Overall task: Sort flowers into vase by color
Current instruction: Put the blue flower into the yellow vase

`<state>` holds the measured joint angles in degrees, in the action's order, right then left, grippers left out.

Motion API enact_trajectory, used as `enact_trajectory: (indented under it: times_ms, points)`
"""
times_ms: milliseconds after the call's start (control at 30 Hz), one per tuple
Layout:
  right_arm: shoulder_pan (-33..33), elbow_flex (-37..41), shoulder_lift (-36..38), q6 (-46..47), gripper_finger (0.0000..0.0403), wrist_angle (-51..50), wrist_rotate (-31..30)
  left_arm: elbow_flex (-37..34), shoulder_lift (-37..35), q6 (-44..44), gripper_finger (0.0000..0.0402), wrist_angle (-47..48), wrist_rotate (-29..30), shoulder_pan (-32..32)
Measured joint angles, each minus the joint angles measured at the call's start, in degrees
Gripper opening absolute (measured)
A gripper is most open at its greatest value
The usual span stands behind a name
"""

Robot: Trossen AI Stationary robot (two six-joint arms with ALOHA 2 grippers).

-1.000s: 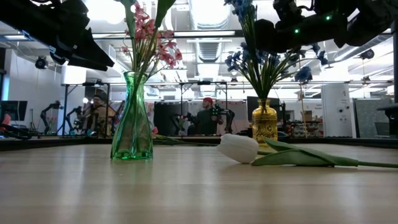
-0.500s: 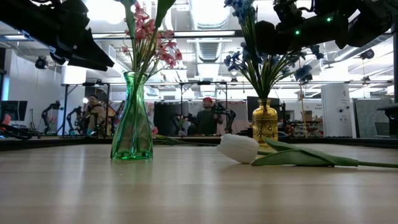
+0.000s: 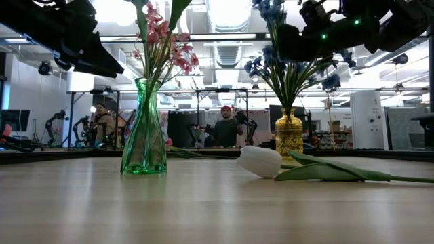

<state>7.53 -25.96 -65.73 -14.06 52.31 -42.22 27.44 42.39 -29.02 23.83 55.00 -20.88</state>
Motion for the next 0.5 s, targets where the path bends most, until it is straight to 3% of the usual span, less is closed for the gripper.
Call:
enact_trajectory:
  times_ms: [500]
  points:
    - [0.00,-0.97,0.02,1.55,0.0141,0.15,0.04,0.00,0.00,0.00,0.0268,0.22,0.00,-0.02]
